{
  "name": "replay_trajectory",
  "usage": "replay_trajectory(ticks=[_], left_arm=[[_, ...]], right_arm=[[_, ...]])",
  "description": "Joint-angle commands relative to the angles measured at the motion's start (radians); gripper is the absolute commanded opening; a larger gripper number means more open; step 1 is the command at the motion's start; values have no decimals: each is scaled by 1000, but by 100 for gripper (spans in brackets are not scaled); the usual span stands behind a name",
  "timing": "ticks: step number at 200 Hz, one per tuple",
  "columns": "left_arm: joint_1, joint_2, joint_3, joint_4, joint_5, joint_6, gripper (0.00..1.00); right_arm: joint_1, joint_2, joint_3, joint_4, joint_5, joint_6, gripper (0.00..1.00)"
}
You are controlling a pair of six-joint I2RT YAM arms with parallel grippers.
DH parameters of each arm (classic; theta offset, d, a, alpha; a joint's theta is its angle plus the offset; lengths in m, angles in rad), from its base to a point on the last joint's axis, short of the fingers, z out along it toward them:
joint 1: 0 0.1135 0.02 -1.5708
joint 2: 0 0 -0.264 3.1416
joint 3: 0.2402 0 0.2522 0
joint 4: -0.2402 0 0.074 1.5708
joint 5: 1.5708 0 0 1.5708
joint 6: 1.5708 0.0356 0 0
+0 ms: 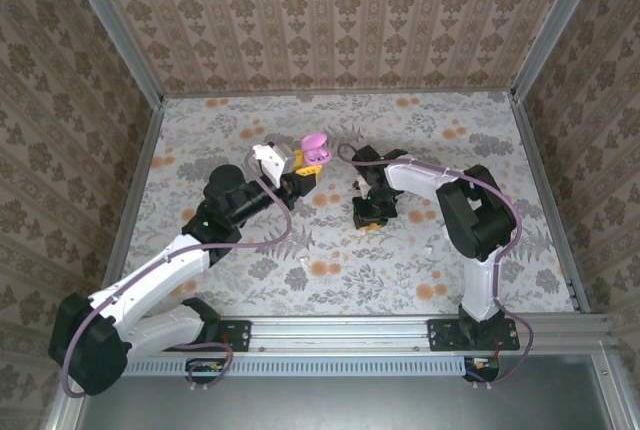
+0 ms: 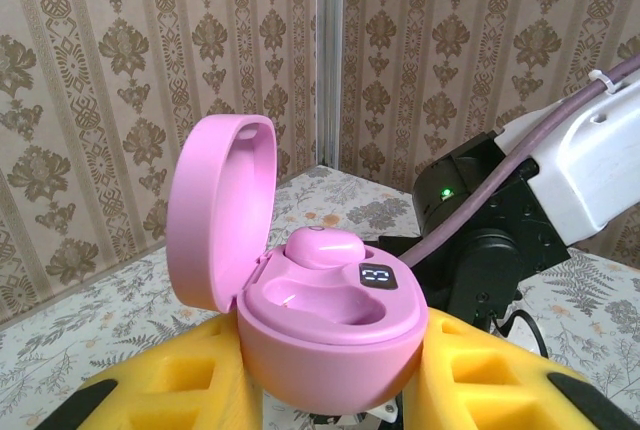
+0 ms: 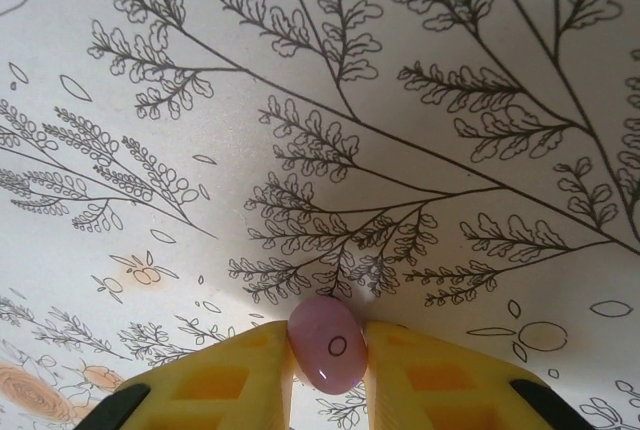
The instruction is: Insert wireless bluetooth earbuds into charging case
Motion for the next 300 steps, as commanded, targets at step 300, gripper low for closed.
replay_trajectory(ticks=[300], left_arm=[[-33,176,32,121,14,17,34]], right_arm=[[-3,-558,161,-131,104,101,24]])
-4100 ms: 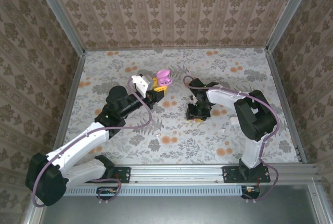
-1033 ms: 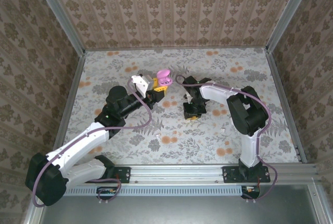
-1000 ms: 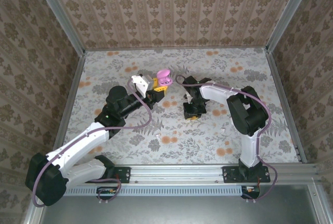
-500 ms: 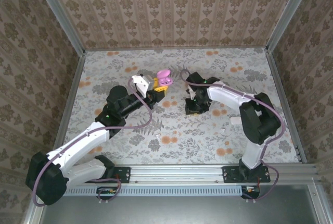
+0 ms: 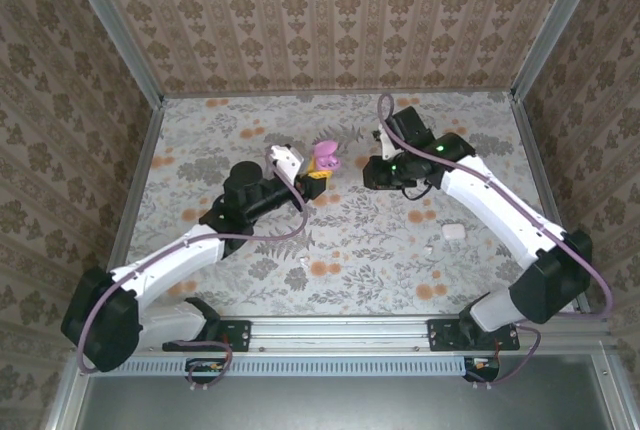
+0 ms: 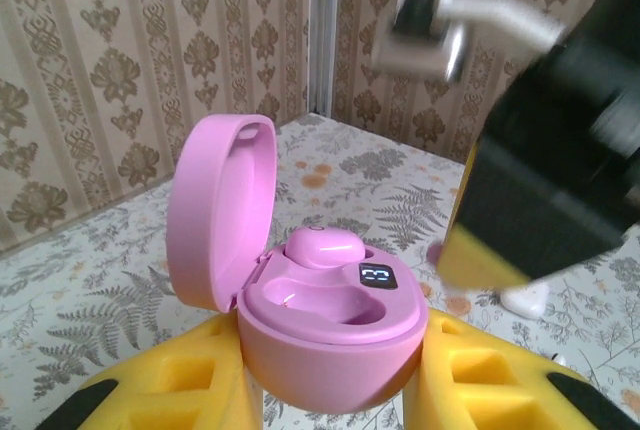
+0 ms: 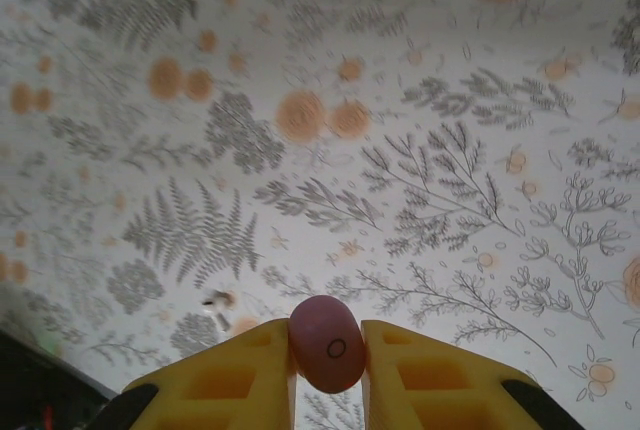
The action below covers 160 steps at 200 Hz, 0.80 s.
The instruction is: Insert wireless bluetooth earbuds into charging case
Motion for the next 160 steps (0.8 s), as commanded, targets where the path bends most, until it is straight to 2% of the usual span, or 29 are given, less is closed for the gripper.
replay_trajectory(ticks=[1,57,160], left_arm=[[-14,24,31,83,14,17,33],[-45,89,46,138,-6,64,34],[-88,121,79,120,-22,126,34]], right_arm=[[9,-51,60,-77,20,23,24],[42,-93,133,-48,-14,64,24],[82,-30,166,37,-53,107,24]])
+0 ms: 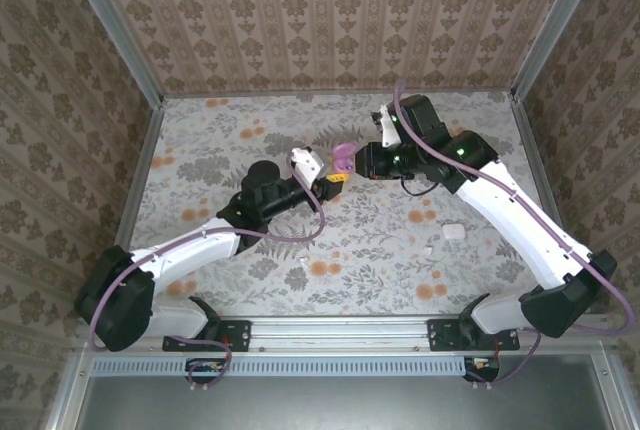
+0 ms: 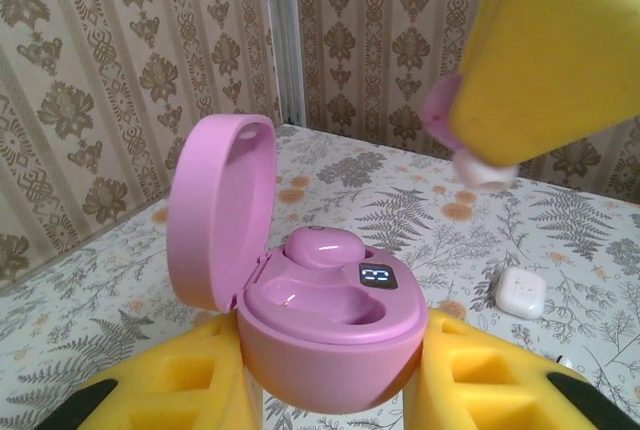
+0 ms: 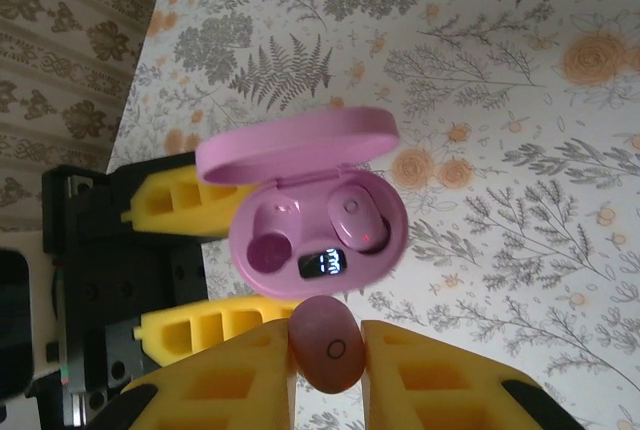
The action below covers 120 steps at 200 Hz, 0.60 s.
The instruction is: Insert wireless bluetooth earbuds into charging case
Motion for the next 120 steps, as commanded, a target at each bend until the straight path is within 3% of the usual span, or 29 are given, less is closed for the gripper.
replay_trajectory(ticks=[1,120], left_arm=[[-12,11,37,28,-9,37,34],[-25,18,49,26,-19,42,34]], right_arm=[[9,33,34,30,-25,23,24],[30,90,58,20,-23,21,24]])
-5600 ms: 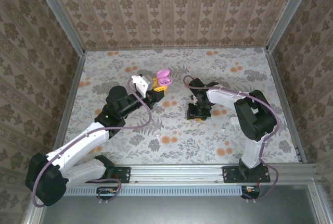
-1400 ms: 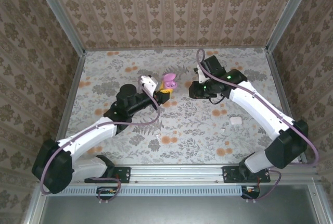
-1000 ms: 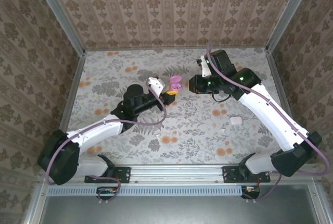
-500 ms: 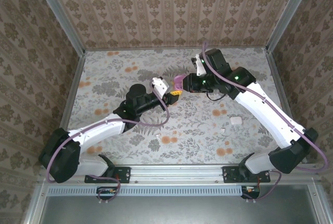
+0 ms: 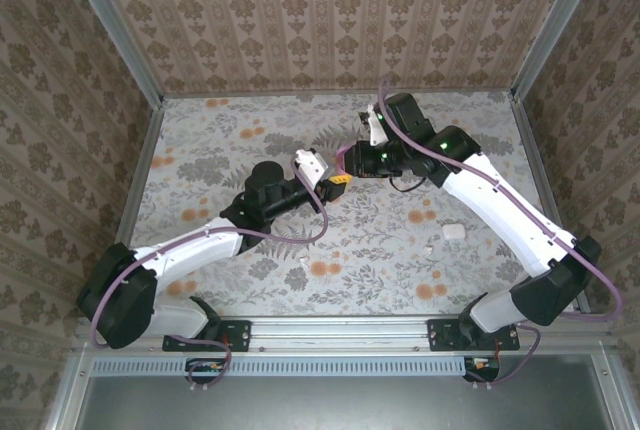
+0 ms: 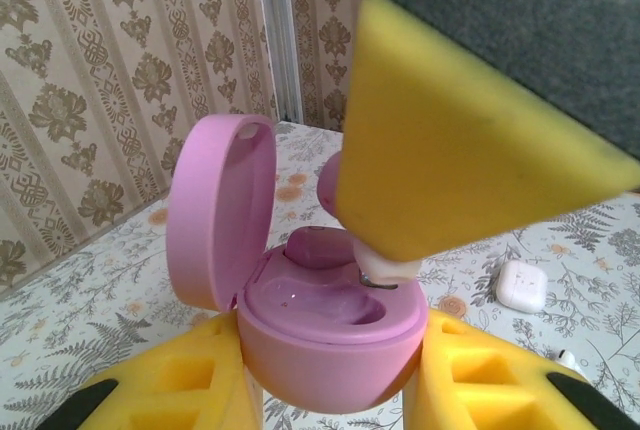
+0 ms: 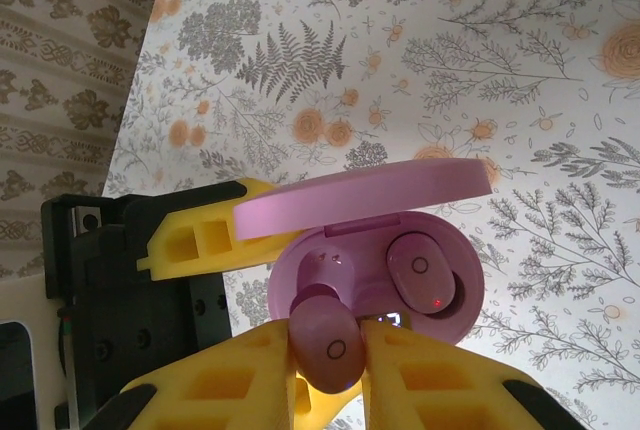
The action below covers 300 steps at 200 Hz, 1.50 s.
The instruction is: Insert wireless bluetooth earbuds into charging case
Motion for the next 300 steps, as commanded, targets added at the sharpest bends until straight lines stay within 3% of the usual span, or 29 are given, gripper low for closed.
replay_trajectory(ticks=[1,76,126,207,300], left_arm=[[-9,0,41,26,-6,22,33],[-8,-3,40,26,-7,22,34],[-9,-7,38,26,-3,23,33],[-10,-7,41,26,-7,20,33],[-10,-3,47,29,-5,19,33]], right_arm=[[8,20,30,4,-5,6,24],[16,36,31,12,1,7,24],[23,41,29,-3,77,8,23],[36,53,31,10,59,14,23],[37,26,42,-10,24,-1,31]])
